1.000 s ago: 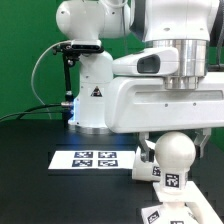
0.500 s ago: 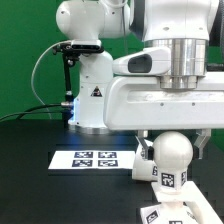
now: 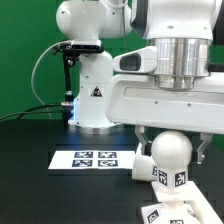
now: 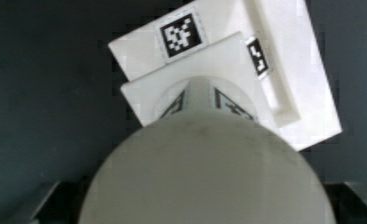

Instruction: Assemble lamp

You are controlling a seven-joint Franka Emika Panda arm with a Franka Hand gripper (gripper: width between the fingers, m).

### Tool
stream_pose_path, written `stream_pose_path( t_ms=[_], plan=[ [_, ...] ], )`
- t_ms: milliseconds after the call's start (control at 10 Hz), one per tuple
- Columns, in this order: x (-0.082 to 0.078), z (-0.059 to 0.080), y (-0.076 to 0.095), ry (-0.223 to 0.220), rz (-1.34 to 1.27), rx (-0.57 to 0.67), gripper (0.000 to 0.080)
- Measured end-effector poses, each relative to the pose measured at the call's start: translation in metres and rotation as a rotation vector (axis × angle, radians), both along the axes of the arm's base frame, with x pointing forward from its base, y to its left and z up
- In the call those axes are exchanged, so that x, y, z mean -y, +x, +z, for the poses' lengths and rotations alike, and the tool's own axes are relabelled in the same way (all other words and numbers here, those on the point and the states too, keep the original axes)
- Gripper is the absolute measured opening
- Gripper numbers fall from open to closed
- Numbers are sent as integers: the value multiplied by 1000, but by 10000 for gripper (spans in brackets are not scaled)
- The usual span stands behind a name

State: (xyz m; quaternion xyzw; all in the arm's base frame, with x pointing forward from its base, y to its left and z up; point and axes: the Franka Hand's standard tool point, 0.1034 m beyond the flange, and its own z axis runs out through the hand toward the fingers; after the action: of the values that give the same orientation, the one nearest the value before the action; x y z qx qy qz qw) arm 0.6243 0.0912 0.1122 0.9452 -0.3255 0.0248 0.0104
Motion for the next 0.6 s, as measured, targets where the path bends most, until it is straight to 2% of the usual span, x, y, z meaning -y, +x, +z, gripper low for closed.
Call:
stream_pose_path(
  t_ms=[100, 200, 600],
  plan=[
    [0, -1, 0, 16, -158, 7, 576],
    [0, -2, 1, 55, -285, 25, 576],
    [-1, -2, -1, 64, -460, 22, 576]
  ],
)
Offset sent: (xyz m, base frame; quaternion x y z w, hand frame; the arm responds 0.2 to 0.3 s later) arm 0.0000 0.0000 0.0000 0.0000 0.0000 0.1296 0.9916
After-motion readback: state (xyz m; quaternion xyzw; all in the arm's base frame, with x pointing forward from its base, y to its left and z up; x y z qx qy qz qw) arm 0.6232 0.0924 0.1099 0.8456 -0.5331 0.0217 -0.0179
